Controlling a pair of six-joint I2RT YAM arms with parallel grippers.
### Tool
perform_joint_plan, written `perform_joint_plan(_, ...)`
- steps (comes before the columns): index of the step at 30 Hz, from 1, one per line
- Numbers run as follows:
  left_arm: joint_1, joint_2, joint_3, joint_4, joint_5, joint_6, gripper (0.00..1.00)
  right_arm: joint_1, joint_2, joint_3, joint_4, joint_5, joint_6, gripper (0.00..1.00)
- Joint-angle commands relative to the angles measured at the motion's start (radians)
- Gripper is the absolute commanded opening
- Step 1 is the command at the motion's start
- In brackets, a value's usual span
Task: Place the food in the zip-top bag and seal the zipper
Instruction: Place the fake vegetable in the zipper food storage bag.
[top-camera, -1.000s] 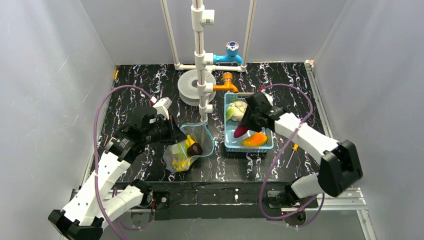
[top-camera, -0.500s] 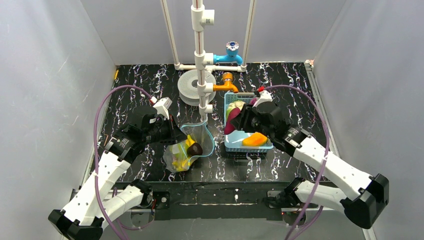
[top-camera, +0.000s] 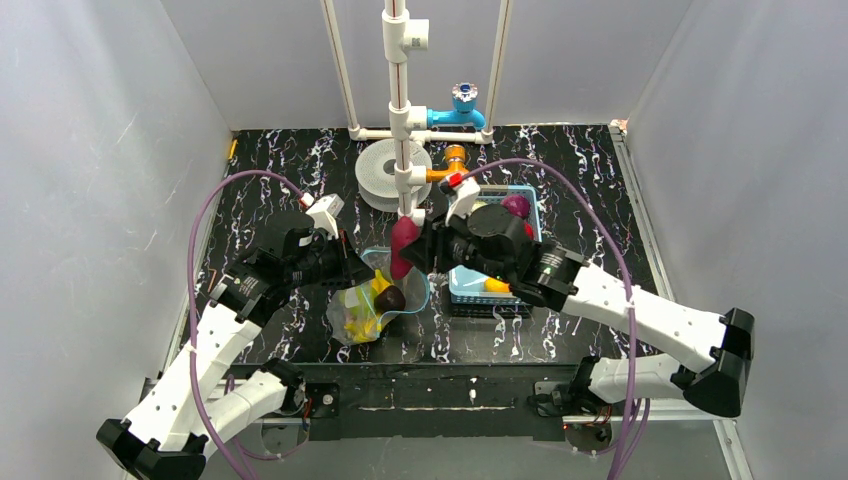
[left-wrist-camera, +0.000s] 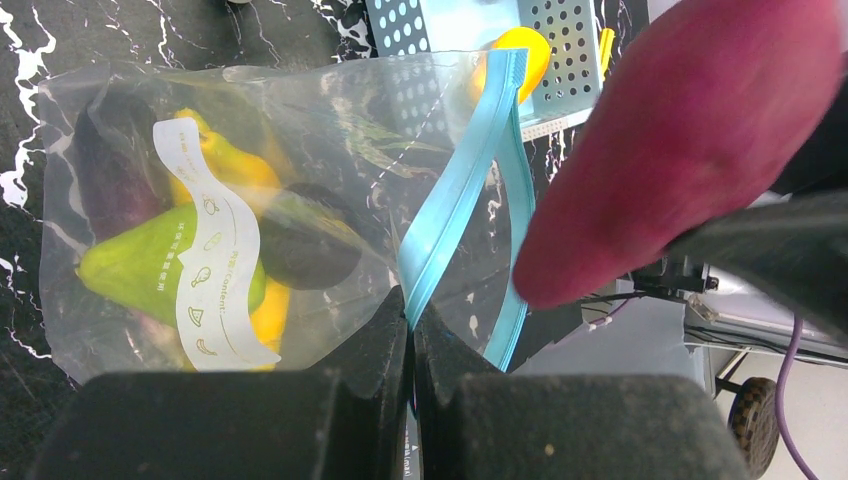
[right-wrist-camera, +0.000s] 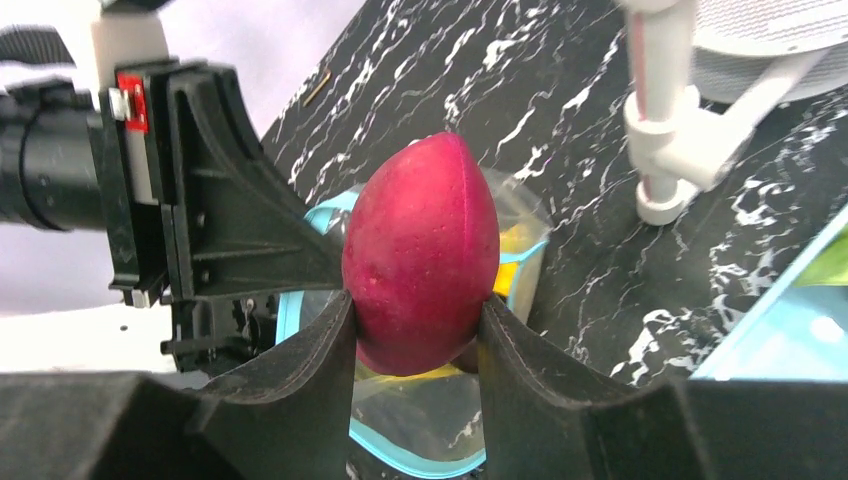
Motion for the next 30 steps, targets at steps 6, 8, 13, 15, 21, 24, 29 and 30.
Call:
perform_joint_plan(6, -0.002, -0.016, -0.009, -0.002, 0.002, -0.003, 0.0, 0.104, 0.062, 0.001, 0.043, -0.062, 0.049, 0.13)
perform_joint_plan(8, -0.002, -0.016, -0.011, 0.0, 0.003, -0.004, 0.0, 0.121, 0.064, -0.02, 0.063, -0.076, 0.06, 0.24)
perform_joint_plan(13, -0.002, -0.016, -0.013, 0.005, 0.01, -0.009, 0.0, 0.129, 0.068, -0.055, 0.087, -0.101, 0.101, 0.57)
perform_joint_plan(15, -0.002, -0.019, -0.013, 0.006, 0.011, -0.012, 0.0, 0.128, 0.061, -0.07, 0.109, -0.103, 0.103, 0.67)
perform_joint_plan(21, -0.002, -0.026, -0.016, 0.004, 0.011, -0.017, 0.0, 0.129, 0.062, -0.064, 0.094, -0.082, 0.104, 0.79)
perform_joint_plan(24, -0.002, -0.027, -0.016, 0.004, 0.011, -0.017, 0.0, 0.129, 0.061, -0.061, 0.085, -0.069, 0.102, 0.8)
perform_joint_plan(29, -0.002, -0.025, -0.019, 0.004, 0.012, -0.019, 0.0, 0.126, 0.057, -0.054, 0.065, -0.05, 0.096, 0.8)
perform_joint_plan(30, -0.002, -0.024, -0.019, 0.004, 0.012, -0.019, 0.0, 0.126, 0.058, -0.051, 0.057, -0.045, 0.094, 0.8)
